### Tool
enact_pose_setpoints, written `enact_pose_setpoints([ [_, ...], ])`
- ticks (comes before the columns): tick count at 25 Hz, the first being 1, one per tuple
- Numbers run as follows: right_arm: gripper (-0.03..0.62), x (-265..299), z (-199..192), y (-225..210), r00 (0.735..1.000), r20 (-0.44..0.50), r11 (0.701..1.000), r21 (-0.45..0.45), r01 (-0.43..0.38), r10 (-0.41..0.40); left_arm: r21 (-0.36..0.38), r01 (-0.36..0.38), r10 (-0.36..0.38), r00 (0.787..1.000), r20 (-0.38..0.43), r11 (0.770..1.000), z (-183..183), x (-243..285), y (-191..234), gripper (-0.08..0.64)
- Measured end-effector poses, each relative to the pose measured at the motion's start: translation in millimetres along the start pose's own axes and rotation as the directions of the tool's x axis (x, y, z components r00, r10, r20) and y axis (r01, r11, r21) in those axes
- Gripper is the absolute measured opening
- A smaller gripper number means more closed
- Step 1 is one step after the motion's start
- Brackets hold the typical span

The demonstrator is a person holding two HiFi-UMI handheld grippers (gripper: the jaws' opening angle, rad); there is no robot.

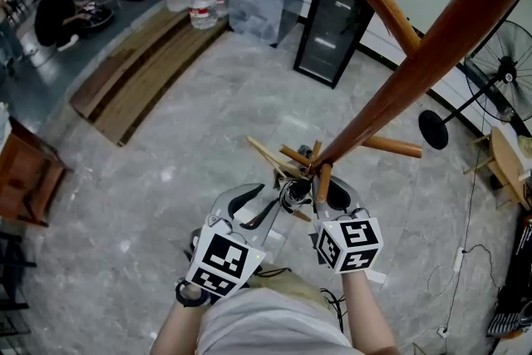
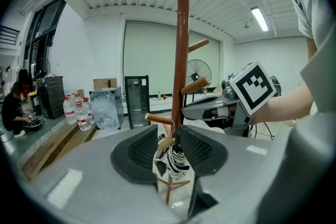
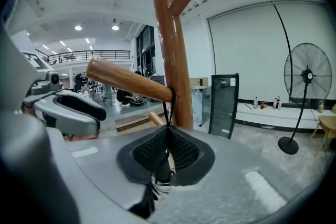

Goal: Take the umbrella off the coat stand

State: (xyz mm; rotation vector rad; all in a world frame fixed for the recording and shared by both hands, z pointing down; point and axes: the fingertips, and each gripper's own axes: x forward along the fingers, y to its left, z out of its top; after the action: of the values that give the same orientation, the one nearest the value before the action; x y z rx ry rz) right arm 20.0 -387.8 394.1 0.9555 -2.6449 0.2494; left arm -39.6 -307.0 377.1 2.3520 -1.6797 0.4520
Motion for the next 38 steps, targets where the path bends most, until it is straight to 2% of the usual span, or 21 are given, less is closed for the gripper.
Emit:
enact_pose_setpoints([
  [7,0.005,-1.8,-0.6,-0.9,1.0,-0.008,1.0,0.015,0.007,-0.007,0.0,0.0,0.0,1.0,0.001,1.0,0.0,-1.4,-1.2,0.132],
  [13,0.003,-6.1,-0.5,-1.0,1.0,-0.001,0.998,0.07,0.002,-0.002,0.004,0.0,0.0,1.0,0.003,1.0,0.7,-3.9,-3.2,0.132],
  [38,0.003,-33.1,15.4,10.7,0.999,0.049,0.993,0.122,-0.007,0.001,0.036,0.059,-0.06,0.998,0.026,0.998,8.6,-9.6,-20.0,0.132],
])
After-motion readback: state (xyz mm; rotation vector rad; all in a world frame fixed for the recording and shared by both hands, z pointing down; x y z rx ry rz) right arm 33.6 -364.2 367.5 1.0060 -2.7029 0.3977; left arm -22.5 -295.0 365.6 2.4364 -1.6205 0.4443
